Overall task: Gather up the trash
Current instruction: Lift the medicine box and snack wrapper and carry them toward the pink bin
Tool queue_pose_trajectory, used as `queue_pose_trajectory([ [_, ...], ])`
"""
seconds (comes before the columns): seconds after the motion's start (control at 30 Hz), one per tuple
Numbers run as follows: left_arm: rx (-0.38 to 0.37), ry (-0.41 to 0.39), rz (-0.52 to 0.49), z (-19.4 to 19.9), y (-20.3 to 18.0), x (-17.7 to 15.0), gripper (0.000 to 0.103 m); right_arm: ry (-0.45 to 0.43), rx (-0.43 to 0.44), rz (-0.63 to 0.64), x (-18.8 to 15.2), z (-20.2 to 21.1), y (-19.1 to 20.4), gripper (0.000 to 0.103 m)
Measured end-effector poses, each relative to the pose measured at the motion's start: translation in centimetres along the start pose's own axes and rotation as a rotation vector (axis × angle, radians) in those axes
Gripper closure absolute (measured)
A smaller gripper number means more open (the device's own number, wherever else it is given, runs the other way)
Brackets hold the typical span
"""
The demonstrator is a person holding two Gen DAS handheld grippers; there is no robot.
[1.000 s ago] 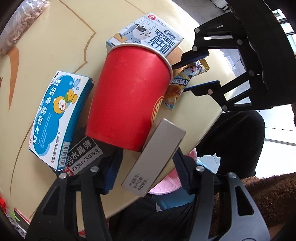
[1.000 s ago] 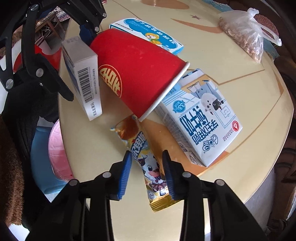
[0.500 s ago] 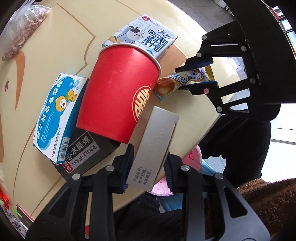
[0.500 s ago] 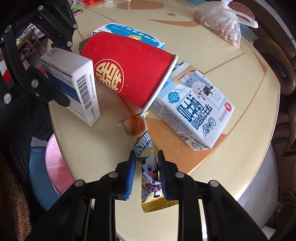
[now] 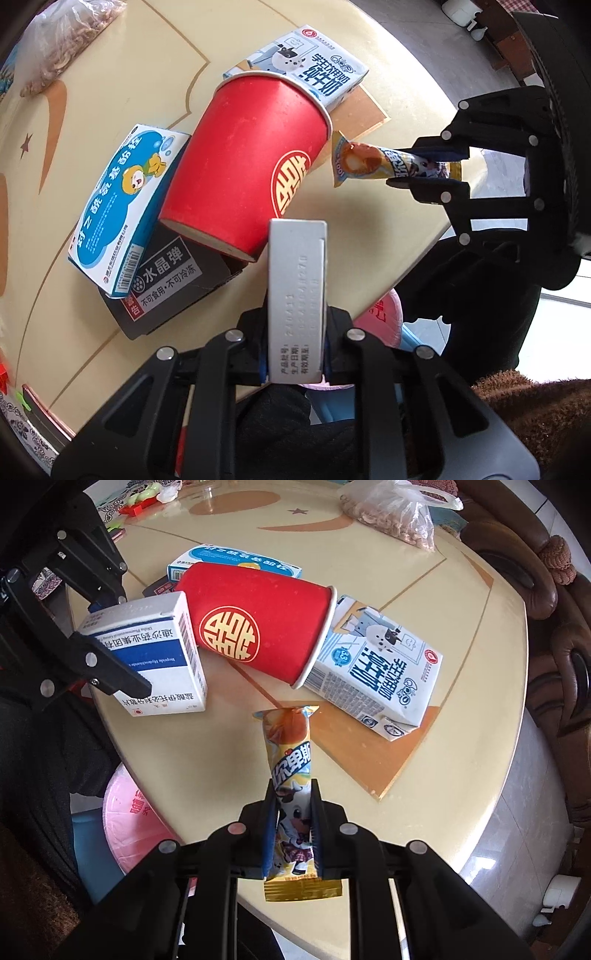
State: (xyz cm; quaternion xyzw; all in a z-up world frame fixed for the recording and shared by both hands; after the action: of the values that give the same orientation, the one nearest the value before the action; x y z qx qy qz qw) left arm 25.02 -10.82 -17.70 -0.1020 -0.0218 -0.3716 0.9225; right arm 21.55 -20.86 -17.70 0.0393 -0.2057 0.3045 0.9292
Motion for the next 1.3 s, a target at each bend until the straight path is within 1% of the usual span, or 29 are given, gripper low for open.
queue_pose_trajectory([
  [0.07, 0.002, -0.013, 0.005, 0.5, 0.1, -0.4, 0.083, 0.007, -0.026, -0.016, -0.2, 0.2, -0.2, 0.087],
  [0.23, -0.005, -0.04, 0.019, 2.3, 0.8, -1.5, 0.083, 0.006, -0.039, -0.072, -0.5, 0.8, -0.9, 0.087],
  [0.3, 0.008, -0.048, 0.038, 2.7, 1.2, -2.2, 0.083, 0.008, -0.034, -0.11, -0.7, 0.9, -1.4, 0.087],
  [0.43, 0.039, -0.08, 0.05, 4.6, 1.9, -3.2, 0.083, -0.007, -0.047, -0.127, -0.9, 1.6, -1.5, 0.087],
  [0.57, 0.09, -0.105, 0.066, 6.8, 2.5, -4.5, 0.083, -0.024, -0.071, -0.136, -1.1, 2.8, -1.2, 0.087],
  [0.73, 0.117, -0.133, 0.088, 8.7, 2.8, -6.4, 0.083, -0.058, -0.093, -0.196, -1.1, 4.9, -1.1, 0.087],
  [0.9, 0.134, -0.162, 0.11, 10.0, 2.4, -8.6, 0.082, -0.123, -0.114, -0.218, -0.7, 8.1, 0.4, 0.087],
  [1.0, 0.14, -0.176, 0.12, 11.1, 2.1, -10.1, 0.082, -0.156, -0.102, -0.227, -0.6, 10.0, 1.6, 0.087],
  [1.13, 0.142, -0.195, 0.126, 12.0, 1.0, -12.4, 0.082, -0.189, -0.097, -0.221, -0.7, 12.2, 3.6, 0.087],
  [1.3, 0.14, -0.2, 0.114, 11.9, -0.7, -14.6, 0.082, -0.216, -0.094, -0.205, -1.0, 14.3, 6.2, 0.087],
])
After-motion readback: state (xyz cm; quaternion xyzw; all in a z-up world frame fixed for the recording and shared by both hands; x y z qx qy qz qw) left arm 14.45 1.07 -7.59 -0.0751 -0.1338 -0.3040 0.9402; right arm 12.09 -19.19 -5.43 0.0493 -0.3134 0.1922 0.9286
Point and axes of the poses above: each gripper's, at about its wrist camera, not at the fingertips, and z roughly against the way its jaws point, y to its left, x to its top, the point moved 3 cm from there along -z, roughly the way its jaws point, and after that the axes turned 9 degrees about -y, right-handed, at the moved point
